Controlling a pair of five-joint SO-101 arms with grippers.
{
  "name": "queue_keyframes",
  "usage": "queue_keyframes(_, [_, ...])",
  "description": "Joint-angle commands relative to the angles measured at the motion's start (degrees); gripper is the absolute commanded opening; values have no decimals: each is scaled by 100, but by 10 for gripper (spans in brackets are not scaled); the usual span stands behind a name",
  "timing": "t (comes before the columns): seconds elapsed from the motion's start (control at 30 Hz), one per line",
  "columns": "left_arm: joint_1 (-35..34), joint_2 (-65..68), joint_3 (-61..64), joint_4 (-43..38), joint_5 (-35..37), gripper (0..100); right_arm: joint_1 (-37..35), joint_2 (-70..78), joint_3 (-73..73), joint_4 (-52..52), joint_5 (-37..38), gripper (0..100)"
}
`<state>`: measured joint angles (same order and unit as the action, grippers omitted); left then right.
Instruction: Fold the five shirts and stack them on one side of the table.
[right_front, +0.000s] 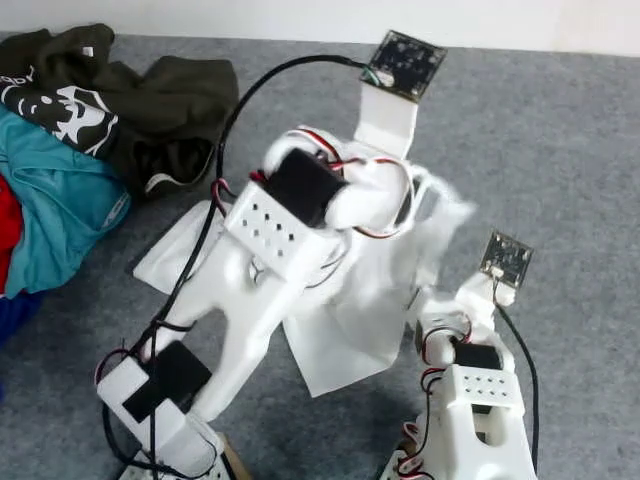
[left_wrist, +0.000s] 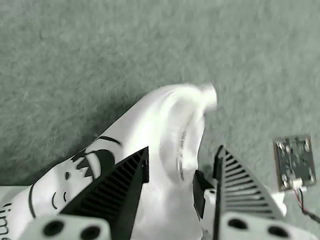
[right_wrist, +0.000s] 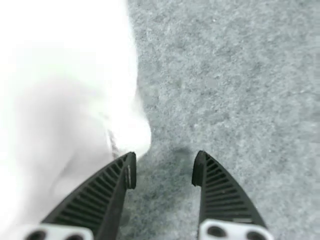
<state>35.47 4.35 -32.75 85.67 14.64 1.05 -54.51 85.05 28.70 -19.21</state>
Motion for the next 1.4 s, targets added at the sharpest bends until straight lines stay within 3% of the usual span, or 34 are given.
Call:
queue_keyframes(0.0, [-198, -66, -338, -185, 158, 237, 277, -101, -215, -110, -62, 195])
queue_keyframes(0.13, [-514, -154, -593, 325, 158, 238, 295, -101, -224, -110, -62, 195])
queue_keyframes(0.3, [-971, -971, -804, 1618, 158, 235, 295, -101, -224, -57, -35, 195])
queue_keyframes(0.47, [-1947, -2686, 655, 1512, -35, 238, 57, -514, -514, 1086, -18, 195])
queue_keyframes(0.6, [-2431, -3723, 2721, 1020, -246, 238, -426, -1596, -242, 1508, 105, 195])
queue_keyframes(0.8, [-3688, -5033, 6018, -985, -246, 238, -1358, -3653, 549, 2026, 1266, 195])
queue_keyframes(0.97, [-4462, -5895, 8075, -1996, -484, 238, -2448, -5051, 954, 2633, 2048, 194])
queue_keyframes(1.23, [-4919, -6053, 9886, -3525, -501, 236, -3714, -4154, 884, 2607, 2163, 194])
queue_keyframes(1.37, [-4910, -6044, 9903, -3569, -475, 235, -3644, -3609, 356, 2457, 2163, 194])
